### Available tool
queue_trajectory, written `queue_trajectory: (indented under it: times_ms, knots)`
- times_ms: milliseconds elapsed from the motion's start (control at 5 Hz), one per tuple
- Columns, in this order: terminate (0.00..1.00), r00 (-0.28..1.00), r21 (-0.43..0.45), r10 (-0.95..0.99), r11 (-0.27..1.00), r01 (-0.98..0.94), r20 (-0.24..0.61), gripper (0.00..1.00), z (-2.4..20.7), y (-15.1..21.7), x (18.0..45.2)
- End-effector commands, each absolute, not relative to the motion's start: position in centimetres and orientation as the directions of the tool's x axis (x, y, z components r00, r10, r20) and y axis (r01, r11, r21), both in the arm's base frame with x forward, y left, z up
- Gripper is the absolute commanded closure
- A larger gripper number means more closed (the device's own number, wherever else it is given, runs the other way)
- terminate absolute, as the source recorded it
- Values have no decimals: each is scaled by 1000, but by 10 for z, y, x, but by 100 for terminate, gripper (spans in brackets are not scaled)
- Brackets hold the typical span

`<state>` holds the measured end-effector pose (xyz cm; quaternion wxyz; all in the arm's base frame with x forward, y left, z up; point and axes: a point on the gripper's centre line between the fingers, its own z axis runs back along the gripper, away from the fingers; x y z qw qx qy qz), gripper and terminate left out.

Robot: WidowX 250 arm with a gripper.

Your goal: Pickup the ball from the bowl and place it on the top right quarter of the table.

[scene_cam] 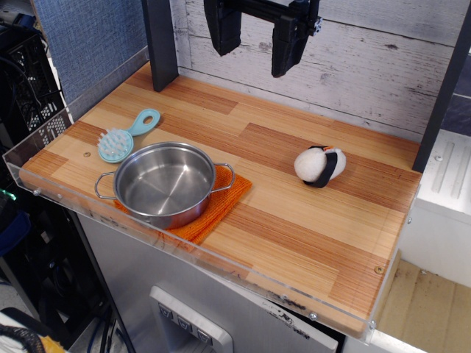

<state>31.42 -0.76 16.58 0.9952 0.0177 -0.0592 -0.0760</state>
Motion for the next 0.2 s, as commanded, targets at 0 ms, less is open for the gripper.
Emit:
queue_trajectory:
  times_ms: [0]
  knots:
    - [100, 974, 53, -153, 988, 146, 170, 0, 184, -4, 315]
